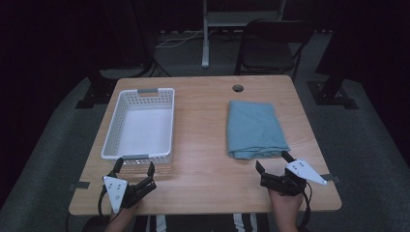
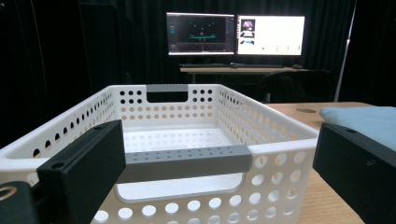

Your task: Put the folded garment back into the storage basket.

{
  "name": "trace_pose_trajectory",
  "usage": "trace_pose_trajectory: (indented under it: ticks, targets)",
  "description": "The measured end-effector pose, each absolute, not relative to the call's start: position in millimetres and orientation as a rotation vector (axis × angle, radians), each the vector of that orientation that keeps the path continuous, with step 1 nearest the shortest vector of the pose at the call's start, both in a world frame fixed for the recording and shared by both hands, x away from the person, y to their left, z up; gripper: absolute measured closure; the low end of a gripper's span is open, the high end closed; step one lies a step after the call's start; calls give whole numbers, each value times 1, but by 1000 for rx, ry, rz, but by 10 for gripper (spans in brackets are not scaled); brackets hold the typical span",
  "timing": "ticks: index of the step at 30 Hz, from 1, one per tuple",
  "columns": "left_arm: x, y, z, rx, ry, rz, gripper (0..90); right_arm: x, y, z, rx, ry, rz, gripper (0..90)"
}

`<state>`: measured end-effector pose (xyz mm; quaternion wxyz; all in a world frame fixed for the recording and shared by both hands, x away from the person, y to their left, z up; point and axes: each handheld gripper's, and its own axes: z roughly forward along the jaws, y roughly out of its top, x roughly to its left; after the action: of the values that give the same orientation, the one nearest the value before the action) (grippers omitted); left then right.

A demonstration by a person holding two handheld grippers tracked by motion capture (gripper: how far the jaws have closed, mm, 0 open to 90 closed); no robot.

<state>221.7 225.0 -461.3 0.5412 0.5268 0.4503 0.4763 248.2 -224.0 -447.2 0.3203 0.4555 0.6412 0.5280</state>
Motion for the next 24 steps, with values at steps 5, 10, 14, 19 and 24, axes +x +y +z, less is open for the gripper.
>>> trace_pose_trajectory:
  ticks: [5,10,14,19,24]
  targets:
    - [221,225,-461,1250,1067,1132,38,251,-227,-447,1239,1703,1404,28]
    - [222,226,-461,1265,1062,1115,38,256,-232,-446,1251,1759,1457,29]
    - [222,225,-461,1269,1058,1114,38,256,-235,-446,1257,1763,1487,29]
    - [222,225,-461,1269,1059,1115,38,253,-233,-440,1244,1783,1466,29]
    - [223,227,-461,1277,1047,1083,38,243,-234,-427,1200,1746,1460,31]
